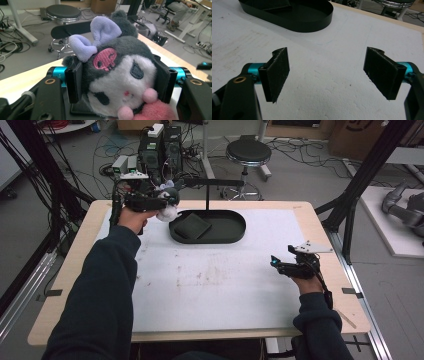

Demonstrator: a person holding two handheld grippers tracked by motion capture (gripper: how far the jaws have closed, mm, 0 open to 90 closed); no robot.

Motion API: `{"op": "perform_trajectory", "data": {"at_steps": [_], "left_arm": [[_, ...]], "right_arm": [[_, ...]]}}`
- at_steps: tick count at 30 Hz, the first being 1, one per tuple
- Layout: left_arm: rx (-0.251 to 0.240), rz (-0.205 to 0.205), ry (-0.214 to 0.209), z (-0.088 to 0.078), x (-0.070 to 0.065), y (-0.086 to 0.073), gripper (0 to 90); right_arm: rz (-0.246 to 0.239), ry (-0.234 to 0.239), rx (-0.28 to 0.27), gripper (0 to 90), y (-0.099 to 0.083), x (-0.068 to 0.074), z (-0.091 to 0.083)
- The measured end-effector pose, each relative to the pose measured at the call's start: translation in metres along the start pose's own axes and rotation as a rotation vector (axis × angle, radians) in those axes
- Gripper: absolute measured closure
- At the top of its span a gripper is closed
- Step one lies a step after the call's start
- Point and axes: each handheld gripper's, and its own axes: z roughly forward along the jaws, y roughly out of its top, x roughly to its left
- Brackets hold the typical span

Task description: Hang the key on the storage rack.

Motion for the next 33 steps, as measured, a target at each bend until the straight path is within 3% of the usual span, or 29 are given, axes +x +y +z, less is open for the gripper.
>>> {"op": "perform_trajectory", "data": {"at_steps": [3, 10, 17, 24, 29, 33], "left_arm": [[-0.008, -0.036, 0.008, 0.011, 0.007, 0.006, 37.1], [-0.009, -0.062, 0.035, 0.028, 0.017, 0.013, 37.2], [-0.022, -0.060, 0.059, 0.038, 0.020, 0.019, 37.2], [-0.041, -0.093, 0.100, 0.040, 0.027, 0.016, 37.2], [-0.028, -0.090, 0.165, 0.039, 0.032, 0.007, 37.0], [0.017, -0.082, 0.230, 0.040, 0.037, -0.009, 36.8]], "right_arm": [[0.005, -0.001, -0.006, 21.2, 0.000, -0.002, -0.001], [0.014, 0.004, -0.015, 21.2, -0.001, -0.003, -0.003], [0.025, -0.001, -0.016, 21.2, -0.002, -0.007, -0.005], [0.028, -0.003, -0.014, 21.2, -0.003, -0.007, -0.006], [0.032, -0.006, -0.015, 21.2, -0.004, -0.009, -0.007], [0.031, -0.009, -0.015, 21.2, -0.004, -0.009, -0.007]]}}
